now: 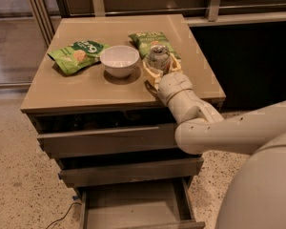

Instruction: Pick 7up can from bottom drawer and place on counter

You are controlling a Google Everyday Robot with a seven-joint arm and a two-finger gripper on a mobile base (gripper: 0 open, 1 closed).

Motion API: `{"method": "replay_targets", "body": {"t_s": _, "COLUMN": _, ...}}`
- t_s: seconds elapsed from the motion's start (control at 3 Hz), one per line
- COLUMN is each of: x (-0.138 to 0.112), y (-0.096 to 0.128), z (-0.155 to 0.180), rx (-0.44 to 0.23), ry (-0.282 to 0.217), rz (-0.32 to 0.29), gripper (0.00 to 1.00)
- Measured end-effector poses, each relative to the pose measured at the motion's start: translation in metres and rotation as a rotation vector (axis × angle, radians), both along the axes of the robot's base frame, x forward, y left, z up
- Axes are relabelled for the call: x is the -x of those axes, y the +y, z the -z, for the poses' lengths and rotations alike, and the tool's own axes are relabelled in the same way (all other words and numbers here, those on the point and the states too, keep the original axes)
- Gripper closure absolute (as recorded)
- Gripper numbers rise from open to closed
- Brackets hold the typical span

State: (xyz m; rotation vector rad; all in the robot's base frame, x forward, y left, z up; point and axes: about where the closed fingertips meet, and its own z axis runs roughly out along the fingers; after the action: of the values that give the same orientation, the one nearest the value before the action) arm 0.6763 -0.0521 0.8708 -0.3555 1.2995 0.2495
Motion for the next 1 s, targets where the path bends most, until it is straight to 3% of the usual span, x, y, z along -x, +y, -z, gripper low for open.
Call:
{"method": "replay_targets", "body": {"t_s": 0.67, "x": 0.0000, "y": 0.0000, "z": 0.0000, "rx": 0.000, "ry": 0.000, "rz": 0.000, "gripper": 0.08}}
{"method": "replay_targets", "body": {"t_s": 1.0, "x": 0.0001, "y": 0.0001, "z": -0.0006, "rx": -0.001, "ry": -0.001, "rz": 0.000, "gripper": 0.00}}
